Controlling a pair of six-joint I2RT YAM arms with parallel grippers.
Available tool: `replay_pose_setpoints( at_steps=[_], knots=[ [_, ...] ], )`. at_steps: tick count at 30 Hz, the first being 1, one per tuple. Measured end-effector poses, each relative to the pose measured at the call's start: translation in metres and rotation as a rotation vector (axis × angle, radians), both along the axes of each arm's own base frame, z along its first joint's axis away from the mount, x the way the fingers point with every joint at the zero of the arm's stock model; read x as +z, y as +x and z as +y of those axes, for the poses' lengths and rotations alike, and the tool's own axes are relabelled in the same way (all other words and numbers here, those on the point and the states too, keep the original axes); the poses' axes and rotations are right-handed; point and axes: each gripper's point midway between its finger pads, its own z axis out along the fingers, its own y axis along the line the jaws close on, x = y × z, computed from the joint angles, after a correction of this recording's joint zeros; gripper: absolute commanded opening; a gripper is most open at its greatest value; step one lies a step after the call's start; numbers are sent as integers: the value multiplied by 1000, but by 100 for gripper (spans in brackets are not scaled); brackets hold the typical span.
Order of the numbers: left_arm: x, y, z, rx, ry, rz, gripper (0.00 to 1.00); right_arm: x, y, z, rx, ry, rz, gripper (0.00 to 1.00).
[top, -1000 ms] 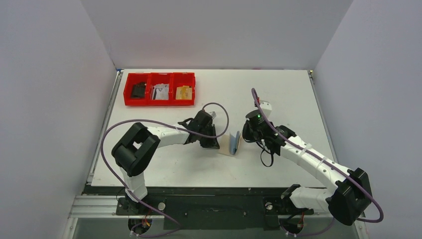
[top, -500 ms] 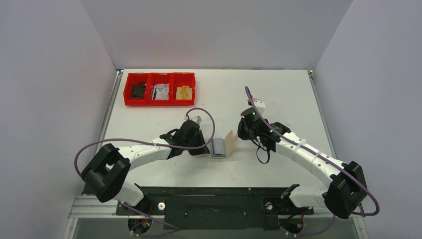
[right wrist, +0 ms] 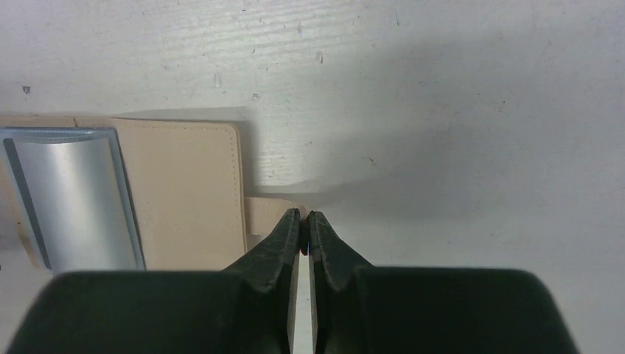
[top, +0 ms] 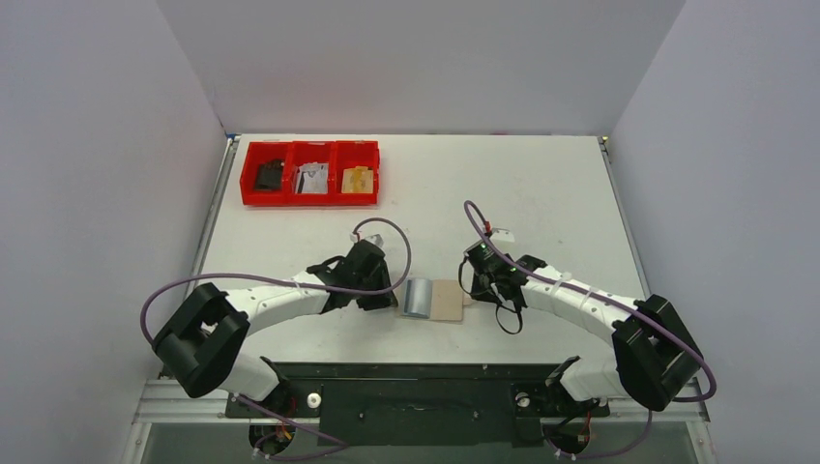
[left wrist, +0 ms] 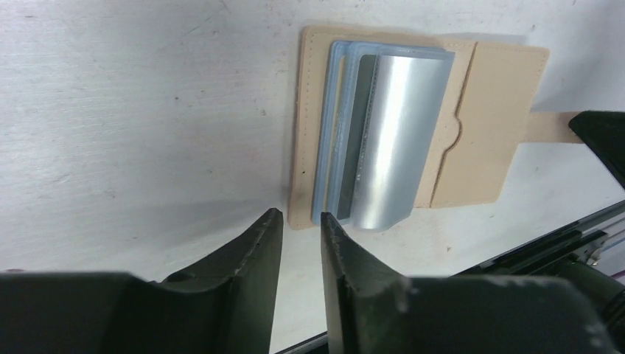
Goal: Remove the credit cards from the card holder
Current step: Open the card holder at the center of the board.
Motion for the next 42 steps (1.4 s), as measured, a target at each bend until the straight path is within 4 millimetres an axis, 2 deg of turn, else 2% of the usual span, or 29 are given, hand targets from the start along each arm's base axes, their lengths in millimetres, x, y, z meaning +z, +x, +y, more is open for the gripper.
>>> replay_pose_setpoints(
  at_steps=[2, 6, 9, 13, 16, 18, 20, 22, 24, 28, 32, 38, 42],
  knots=[
    [1, -2, 3, 0, 10, 2, 30, 0, 0, 1, -4, 7, 2, 32],
    [10, -1, 9, 11, 19, -23, 33, 4, 4, 5, -4, 24, -12, 47],
    [18, 0, 13, 16, 27, -43, 33, 15, 10, 11, 3, 35, -35, 49],
    [27, 5, 15, 22, 32, -63, 33, 49, 22, 23, 12, 37, -110, 52],
    [30, 10, 24, 50, 35, -67, 33, 86, 30, 44, 43, 58, -197, 55],
    [33, 16, 32, 81, 38, -68, 33, 103, 30, 60, 70, 82, -234, 57],
    [37, 22, 41, 114, 35, -73, 33, 112, 27, 76, 103, 97, -250, 59],
    [40, 28, 49, 142, 31, -81, 33, 108, 24, 90, 134, 91, -239, 63],
    [44, 32, 55, 164, 27, -89, 33, 94, 22, 104, 161, 66, -207, 66],
    [50, 35, 60, 177, 20, -105, 33, 47, 12, 121, 213, -17, -107, 68],
    [52, 34, 60, 175, 12, -108, 33, 15, 5, 125, 235, -73, -38, 70],
    [49, 31, 62, 170, 15, -93, 32, -1, 4, 127, 238, -100, -10, 68],
    [49, 30, 61, 165, 12, -91, 32, -6, 5, 128, 238, -104, -6, 60]
  ],
)
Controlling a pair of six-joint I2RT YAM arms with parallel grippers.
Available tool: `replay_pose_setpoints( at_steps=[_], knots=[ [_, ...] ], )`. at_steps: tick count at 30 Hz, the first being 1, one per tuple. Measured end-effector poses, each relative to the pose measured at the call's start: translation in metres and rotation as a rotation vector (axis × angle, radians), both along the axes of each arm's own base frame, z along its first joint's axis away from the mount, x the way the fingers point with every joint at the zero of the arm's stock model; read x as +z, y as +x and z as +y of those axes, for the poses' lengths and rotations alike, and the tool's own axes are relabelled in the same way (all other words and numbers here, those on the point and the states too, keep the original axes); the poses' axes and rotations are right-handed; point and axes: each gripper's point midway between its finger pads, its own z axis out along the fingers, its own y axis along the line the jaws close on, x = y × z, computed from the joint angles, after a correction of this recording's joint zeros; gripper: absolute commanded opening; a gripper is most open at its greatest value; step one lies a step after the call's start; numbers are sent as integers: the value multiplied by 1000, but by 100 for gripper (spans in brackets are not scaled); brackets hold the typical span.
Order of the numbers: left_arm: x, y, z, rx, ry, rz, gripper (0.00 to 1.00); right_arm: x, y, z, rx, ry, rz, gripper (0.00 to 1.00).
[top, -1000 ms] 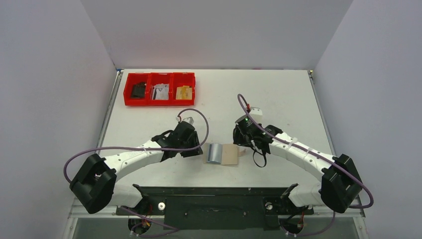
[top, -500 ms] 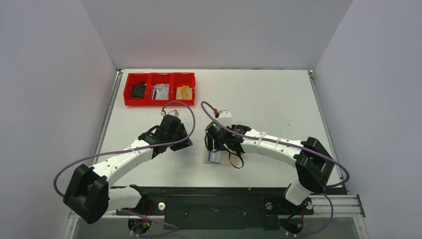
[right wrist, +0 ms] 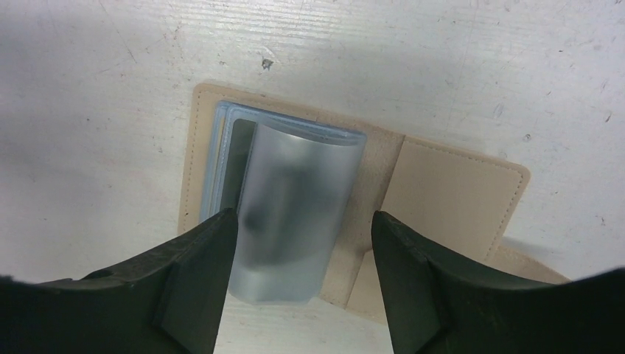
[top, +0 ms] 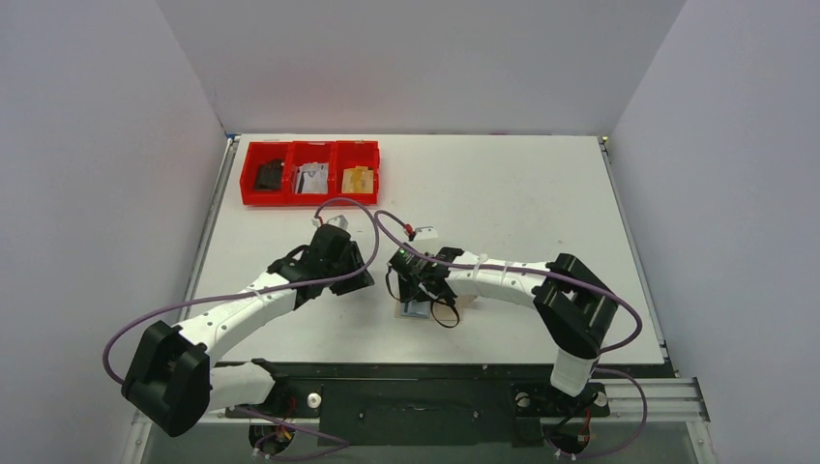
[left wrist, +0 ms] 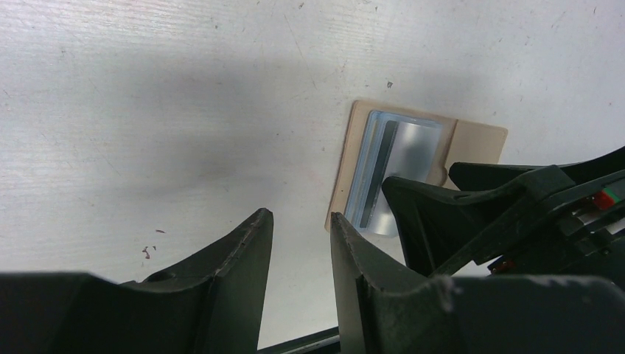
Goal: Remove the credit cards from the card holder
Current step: Open the card holder at the center of the board.
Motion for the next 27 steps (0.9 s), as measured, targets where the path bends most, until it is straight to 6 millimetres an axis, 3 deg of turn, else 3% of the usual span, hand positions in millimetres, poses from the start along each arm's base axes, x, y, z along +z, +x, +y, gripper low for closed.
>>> replay_pose_setpoints(
  at_steps=[4, 8, 19, 27],
  knots=[
    [-2, -1, -1, -6, 0, 9, 32, -2, 1, 1, 2, 0, -1, 34],
    [-8, -4, -4, -22, -2, 35, 32, -4, 3, 1, -3, 7, -4, 20],
    [-22, -16, -18, -86, 3, 89, 32, -5, 2, -21, -42, 116, -8, 15],
    [-20, -15, -50, -164, 5, 100, 27, -3, 6, -30, -75, 235, -3, 24]
  ],
)
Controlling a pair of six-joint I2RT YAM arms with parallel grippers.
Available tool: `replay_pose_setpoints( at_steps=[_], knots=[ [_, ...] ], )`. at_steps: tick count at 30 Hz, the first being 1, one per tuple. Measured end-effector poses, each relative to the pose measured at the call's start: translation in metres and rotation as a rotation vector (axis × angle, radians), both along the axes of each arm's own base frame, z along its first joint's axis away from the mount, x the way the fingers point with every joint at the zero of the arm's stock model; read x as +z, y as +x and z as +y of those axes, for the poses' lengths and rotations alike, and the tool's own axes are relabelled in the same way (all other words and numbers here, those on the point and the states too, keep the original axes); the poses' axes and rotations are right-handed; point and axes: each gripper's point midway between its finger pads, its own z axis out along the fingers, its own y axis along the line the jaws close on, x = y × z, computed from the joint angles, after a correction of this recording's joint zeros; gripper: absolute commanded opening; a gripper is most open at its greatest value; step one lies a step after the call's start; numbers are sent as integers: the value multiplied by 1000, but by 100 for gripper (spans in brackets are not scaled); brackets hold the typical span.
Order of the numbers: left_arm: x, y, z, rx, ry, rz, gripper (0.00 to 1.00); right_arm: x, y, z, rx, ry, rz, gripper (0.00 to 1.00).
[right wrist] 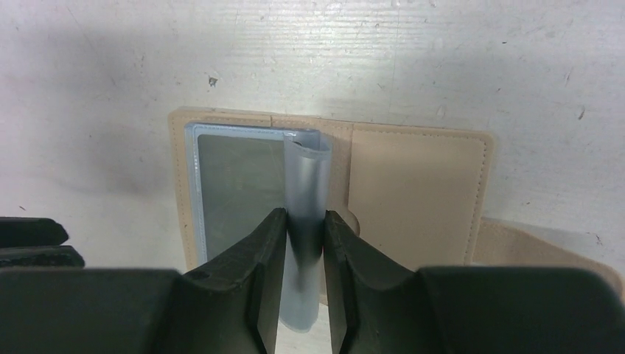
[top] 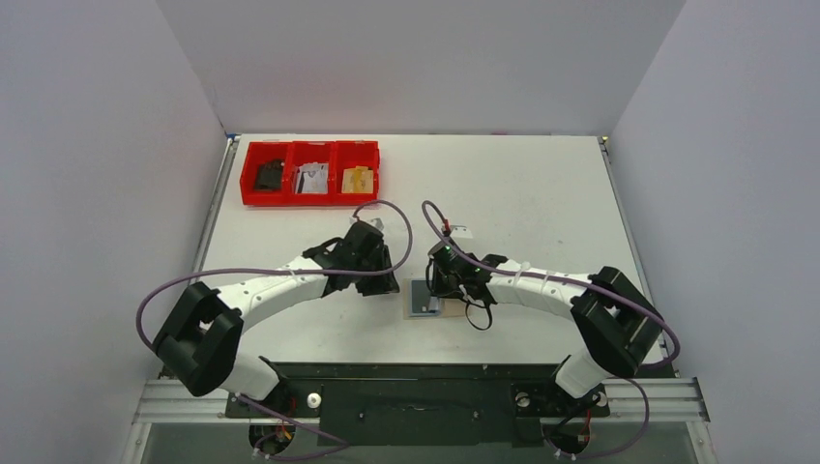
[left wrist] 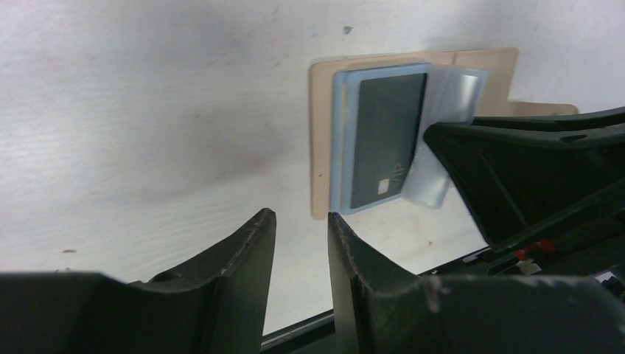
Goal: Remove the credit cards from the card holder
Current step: Open the card holder at the center of the board.
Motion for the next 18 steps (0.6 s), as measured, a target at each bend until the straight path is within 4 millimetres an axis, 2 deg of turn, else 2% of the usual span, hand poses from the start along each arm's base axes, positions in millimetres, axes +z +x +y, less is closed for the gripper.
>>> replay_pose_setpoints(
  at_steps=[6, 11, 18],
  knots=[
    [6, 21, -38, -41, -29, -21, 21, 6, 4, 3, -9, 49, -9, 30],
    [-8, 30, -57, -59, -35, 0, 16, 12, 4, 3, -22, 70, -21, 30],
    [-28, 36, -72, -74, -21, 37, 13, 19, 5, -4, -39, 74, -45, 29]
  ],
)
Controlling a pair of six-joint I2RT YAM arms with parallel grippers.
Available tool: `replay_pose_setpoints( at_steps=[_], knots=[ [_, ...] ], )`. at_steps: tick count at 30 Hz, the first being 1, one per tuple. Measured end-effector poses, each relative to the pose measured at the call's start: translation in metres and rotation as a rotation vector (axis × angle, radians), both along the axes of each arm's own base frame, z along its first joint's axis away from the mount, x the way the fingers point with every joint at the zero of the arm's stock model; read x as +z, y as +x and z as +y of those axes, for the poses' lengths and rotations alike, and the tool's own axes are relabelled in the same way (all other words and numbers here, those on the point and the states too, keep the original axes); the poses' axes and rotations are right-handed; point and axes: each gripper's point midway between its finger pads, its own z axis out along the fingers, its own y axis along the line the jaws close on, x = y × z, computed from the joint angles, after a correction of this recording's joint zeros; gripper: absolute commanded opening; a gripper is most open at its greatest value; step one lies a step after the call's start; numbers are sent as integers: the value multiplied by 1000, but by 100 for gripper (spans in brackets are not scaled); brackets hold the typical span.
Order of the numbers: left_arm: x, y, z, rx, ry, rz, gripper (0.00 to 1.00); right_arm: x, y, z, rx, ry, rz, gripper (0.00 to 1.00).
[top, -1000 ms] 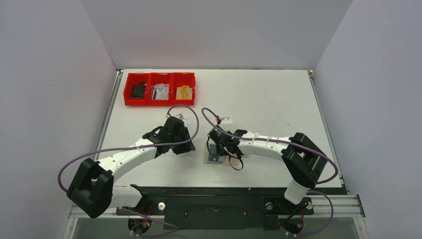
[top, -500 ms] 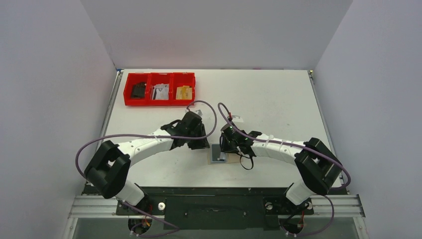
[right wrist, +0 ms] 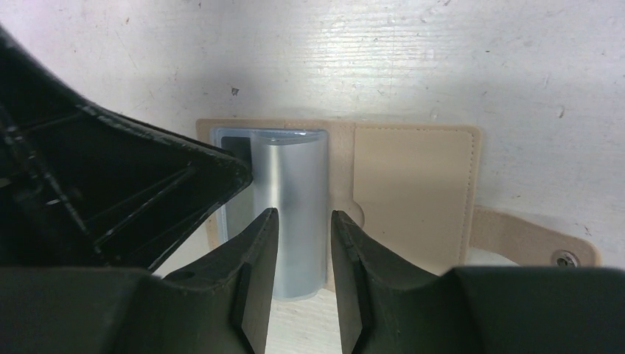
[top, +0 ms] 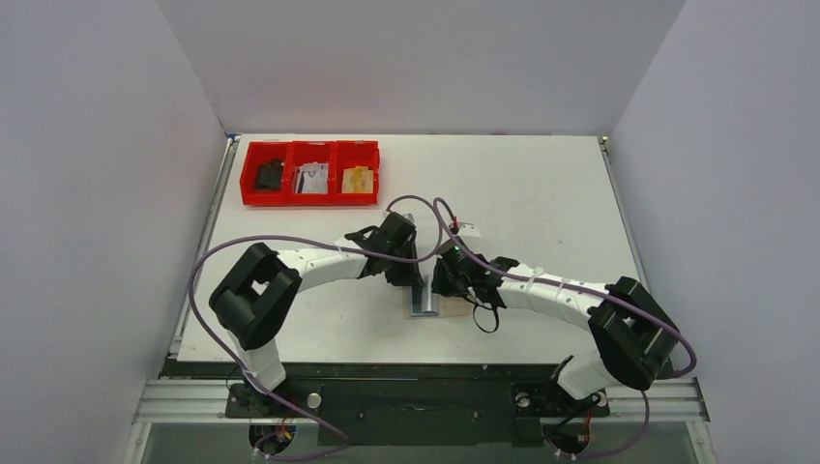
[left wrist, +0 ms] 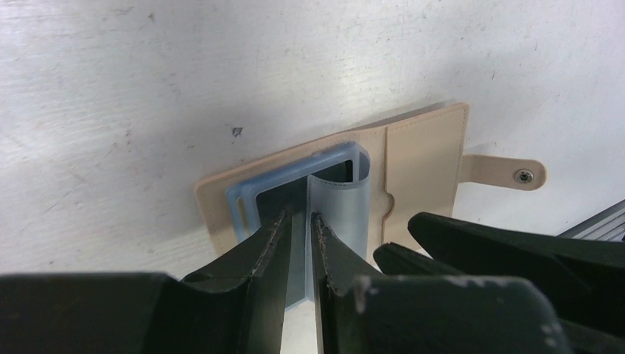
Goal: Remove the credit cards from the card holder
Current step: Open the card holder at the center of the board.
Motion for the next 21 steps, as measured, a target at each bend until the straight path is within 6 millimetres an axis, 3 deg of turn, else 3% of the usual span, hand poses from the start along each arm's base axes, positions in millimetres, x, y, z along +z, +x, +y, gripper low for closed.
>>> replay_pose_setpoints(
  at_steps=[8, 21],
  knots=[
    [-4, 1, -23, -40, -18, 2, 13, 4, -2, -8, -12, -12, -7, 29],
    [5, -1, -58, -106, -86, -1, 13, 37, -3, -33, -70, 8, -87, 29]
  ],
)
